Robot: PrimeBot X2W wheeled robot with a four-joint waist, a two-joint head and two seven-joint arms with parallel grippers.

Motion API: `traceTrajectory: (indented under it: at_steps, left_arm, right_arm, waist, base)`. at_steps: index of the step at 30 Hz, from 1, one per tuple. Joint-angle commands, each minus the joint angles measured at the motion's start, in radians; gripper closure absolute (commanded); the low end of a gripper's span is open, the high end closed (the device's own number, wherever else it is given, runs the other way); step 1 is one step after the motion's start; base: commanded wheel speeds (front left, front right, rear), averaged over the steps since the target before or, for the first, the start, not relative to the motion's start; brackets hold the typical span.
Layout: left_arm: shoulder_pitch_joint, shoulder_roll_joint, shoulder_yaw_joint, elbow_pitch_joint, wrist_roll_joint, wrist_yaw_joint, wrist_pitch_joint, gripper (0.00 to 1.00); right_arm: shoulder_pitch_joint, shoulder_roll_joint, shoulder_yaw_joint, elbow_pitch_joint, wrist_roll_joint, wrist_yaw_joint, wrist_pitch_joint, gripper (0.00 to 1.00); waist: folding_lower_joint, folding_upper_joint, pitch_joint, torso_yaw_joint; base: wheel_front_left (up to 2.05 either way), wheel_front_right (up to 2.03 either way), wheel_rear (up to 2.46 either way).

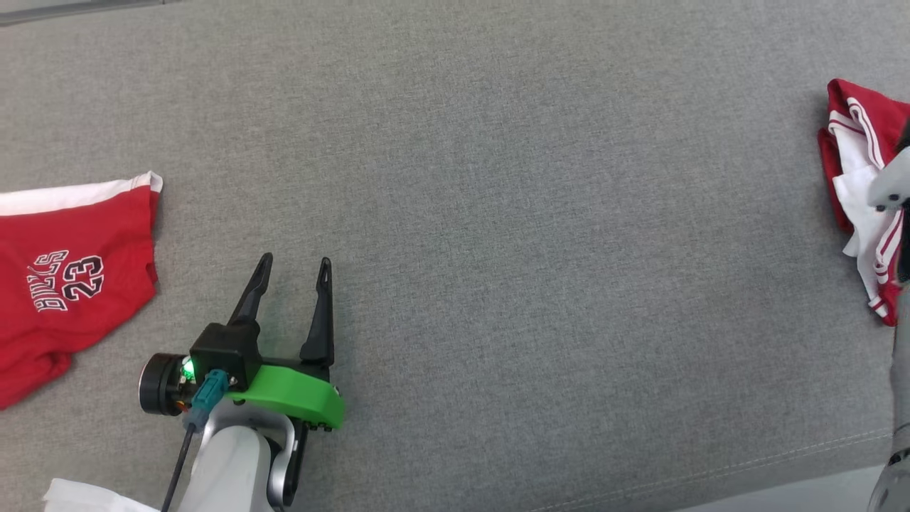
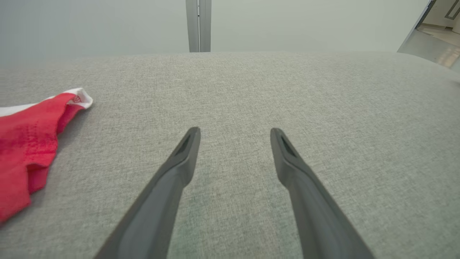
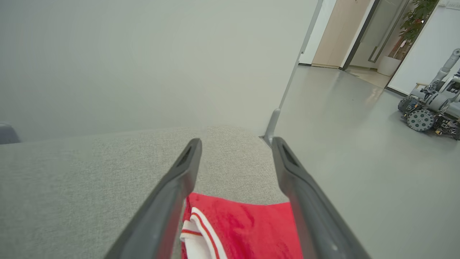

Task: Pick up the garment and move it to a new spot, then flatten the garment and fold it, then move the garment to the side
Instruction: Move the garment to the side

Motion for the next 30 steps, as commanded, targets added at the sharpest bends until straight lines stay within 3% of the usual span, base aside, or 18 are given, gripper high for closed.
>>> traceTrajectory:
  at_steps: [1,12,18,30]
  left_arm:
    - [0.013,0.005,0.002,0.002,-0.007,0.006,0.001,0.00]
    - [0.040,0.005,0.002,0.010,-0.039,0.024,0.001,0.00]
    - [0.060,0.005,0.012,0.016,-0.061,0.037,0.001,0.00]
    - [0.100,0.005,0.040,0.026,-0.069,0.055,0.001,0.00]
  right_arm:
    - [0.034,0.009,0.015,-0.017,0.019,-0.002,-0.002,0.00]
    - [0.211,0.100,0.160,-0.122,0.114,-0.002,-0.002,0.00]
    - [0.298,0.117,0.260,-0.162,0.148,-0.002,-0.002,0.00]
    - [0.419,0.161,0.349,-0.222,0.233,-0.002,-0.002,0.00]
  waist:
    - [-0.0001,0.0000,-0.017,0.008]
    - [-0.0001,0.0000,-0.084,0.048]
    - [-0.0001,0.0000,-0.119,0.076]
    - [-0.0001,0.0000,-0.188,0.114]
  base:
    - [0.00,0.00,0.00]
    - [0.00,0.00,0.00]
    - [0.00,0.00,0.00]
    - [0.00,0.00,0.00]
